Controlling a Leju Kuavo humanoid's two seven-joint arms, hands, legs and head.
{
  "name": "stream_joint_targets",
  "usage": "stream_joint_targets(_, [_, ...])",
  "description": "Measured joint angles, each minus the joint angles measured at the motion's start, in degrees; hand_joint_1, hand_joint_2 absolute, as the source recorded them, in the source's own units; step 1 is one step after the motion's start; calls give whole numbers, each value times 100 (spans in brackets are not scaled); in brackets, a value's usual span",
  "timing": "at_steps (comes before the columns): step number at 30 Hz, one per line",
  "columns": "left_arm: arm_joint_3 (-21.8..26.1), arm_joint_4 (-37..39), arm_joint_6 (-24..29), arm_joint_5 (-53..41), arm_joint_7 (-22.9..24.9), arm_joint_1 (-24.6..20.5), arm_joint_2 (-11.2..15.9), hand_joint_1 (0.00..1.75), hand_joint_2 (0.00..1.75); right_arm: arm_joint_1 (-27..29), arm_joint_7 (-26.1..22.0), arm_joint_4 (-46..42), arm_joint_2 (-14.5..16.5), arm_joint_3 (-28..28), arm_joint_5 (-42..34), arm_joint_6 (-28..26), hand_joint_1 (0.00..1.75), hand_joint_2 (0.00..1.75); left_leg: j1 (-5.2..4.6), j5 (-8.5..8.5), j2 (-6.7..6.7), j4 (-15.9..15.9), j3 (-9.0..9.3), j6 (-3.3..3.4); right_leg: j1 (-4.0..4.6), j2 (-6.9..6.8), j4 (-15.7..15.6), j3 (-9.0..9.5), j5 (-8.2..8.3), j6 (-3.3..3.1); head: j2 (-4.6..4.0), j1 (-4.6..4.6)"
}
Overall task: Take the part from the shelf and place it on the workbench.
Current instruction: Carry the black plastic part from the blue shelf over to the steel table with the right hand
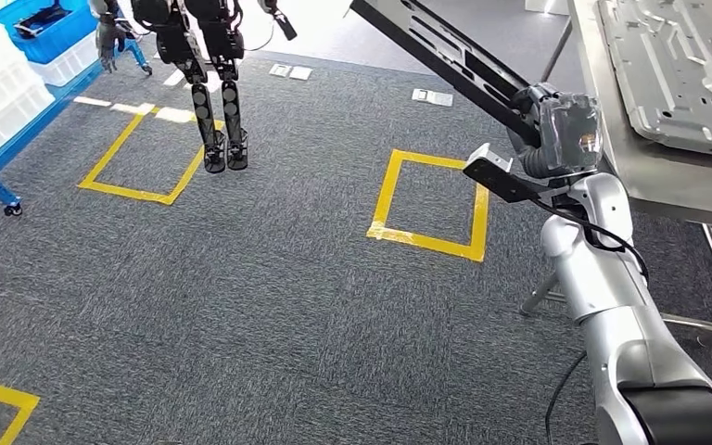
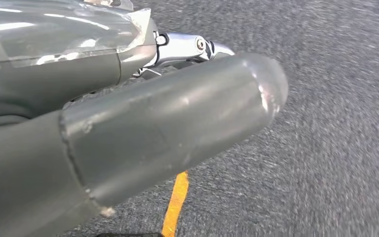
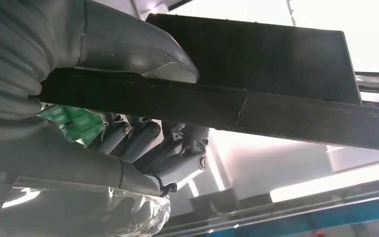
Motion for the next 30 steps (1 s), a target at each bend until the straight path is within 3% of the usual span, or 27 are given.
stream_joint_targets(1, [2,0,-1,0,0,-2,1,0,0,-26,0,7,-3,1,-1,0,173,175,-15,-19,60,7,6,-30,27,-9,-84,41,12,-29,0,-7])
stream_joint_targets(3, [3,0,-1,-1,0,-6,-3,0,0,-44,0,26,-32,-2,-9,-1,173,175,4,-52,151,15,30,-83,21,142,-84,21,33,-91,0,-21])
stream_joint_targets(5, [5,1,5,-1,0,-8,-4,0,0,-55,1,43,-62,-4,-20,-1,173,175,57,-208,-62,195,-28,-132,-18,279,-91,34,50,-162,0,-34])
stream_joint_targets(7, [8,2,14,-3,2,10,-2,0,0,-72,5,65,-68,-4,-36,-2,173,175,87,-570,-417,816,-308,-157,-31,402,-95,42,57,-227,0,-52])
stream_joint_targets(9, [12,3,14,-11,4,41,3,0,0,-74,-5,132,-61,-3,-57,-15,173,175,86,-850,-542,1561,-693,-156,-6,514,-94,43,56,-255,0,-58])
stream_joint_targets(10, [13,4,10,-20,4,49,8,0,0,-72,-15,176,-60,-3,-70,-25,173,175,86,-839,-556,1716,-800,-146,4,568,-90,43,55,-258,0,-58])
stream_joint_targets(11, [14,4,3,-34,4,52,12,0,0,-72,-23,220,-61,-3,-80,-38,173,175,86,-716,-561,1649,-801,-130,10,619,-84,45,55,-260,0,-58])
stream_joint_targets(13, [14,4,-20,-68,2,50,19,0,0,-75,-29,273,-72,-6,-90,-72,173,175,87,-288,-583,973,-525,-81,12,701,-67,48,54,-258,0,-58])
stream_joint_targets(15, [14,4,-44,-102,1,43,24,0,0,-83,-32,306,-88,-9,-89,-109,173,175,77,-17,-627,336,-245,-45,42,752,-45,30,54,-244,0,-52])
stream_joint_targets(16, [13,4,-51,-115,1,39,21,0,0,-87,-33,322,-100,-11,-86,-119,173,175,70,28,-645,191,-191,-45,69,765,-33,18,46,-245,0,-49])
stream_joint_targets(19, [12,4,-45,-128,6,34,8,0,0,-94,-29,362,-136,-19,-55,-122,173,175,23,53,-654,142,-194,-52,99,768,-19,-5,38,-232,0,-47])
stream_joint_targets(23, [14,4,-15,-138,8,33,19,0,0,-140,16,430,-147,-20,14,-121,173,175,-47,78,-685,146,-210,5,71,732,-36,-12,58,-195,0,-49])
stream_joint_targets(30, [14,4,-57,-203,13,30,17,0,0,-226,86,595,-235,-32,68,-142,173,175,-61,89,-697,149,-225,35,60,720,-64,-10,79,-162,0,-47])
